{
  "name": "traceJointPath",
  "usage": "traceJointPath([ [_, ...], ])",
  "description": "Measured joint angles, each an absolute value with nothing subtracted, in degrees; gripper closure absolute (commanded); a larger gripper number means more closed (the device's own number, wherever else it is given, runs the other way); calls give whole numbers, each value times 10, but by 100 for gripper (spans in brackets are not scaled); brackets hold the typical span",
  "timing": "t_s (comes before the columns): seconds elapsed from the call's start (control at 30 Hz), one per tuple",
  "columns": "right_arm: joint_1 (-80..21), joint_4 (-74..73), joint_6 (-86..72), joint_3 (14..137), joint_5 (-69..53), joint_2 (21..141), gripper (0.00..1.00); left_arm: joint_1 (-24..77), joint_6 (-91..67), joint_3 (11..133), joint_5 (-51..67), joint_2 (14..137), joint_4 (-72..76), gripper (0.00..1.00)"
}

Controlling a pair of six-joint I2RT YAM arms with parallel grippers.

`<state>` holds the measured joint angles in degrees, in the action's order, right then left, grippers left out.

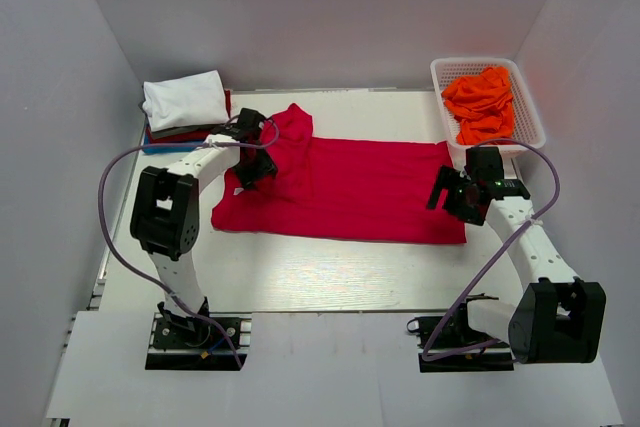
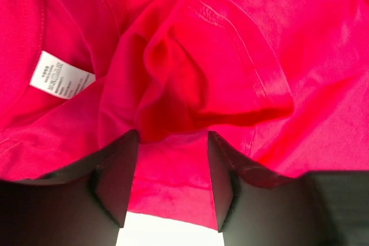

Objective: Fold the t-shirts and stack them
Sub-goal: Fold the flattened tshirt in 1/3 of the way

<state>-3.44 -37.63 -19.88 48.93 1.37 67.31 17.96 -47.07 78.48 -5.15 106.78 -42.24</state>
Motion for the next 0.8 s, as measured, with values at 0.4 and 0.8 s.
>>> traceJointPath([
  [0.4, -34, -376, -193, 489, 21, 673, 10, 179, -480, 785, -51, 1084, -416, 100],
  [0.8, -34, -376, -192, 489, 29, 673, 10, 179, -466, 752, -57, 1062, -388, 100],
])
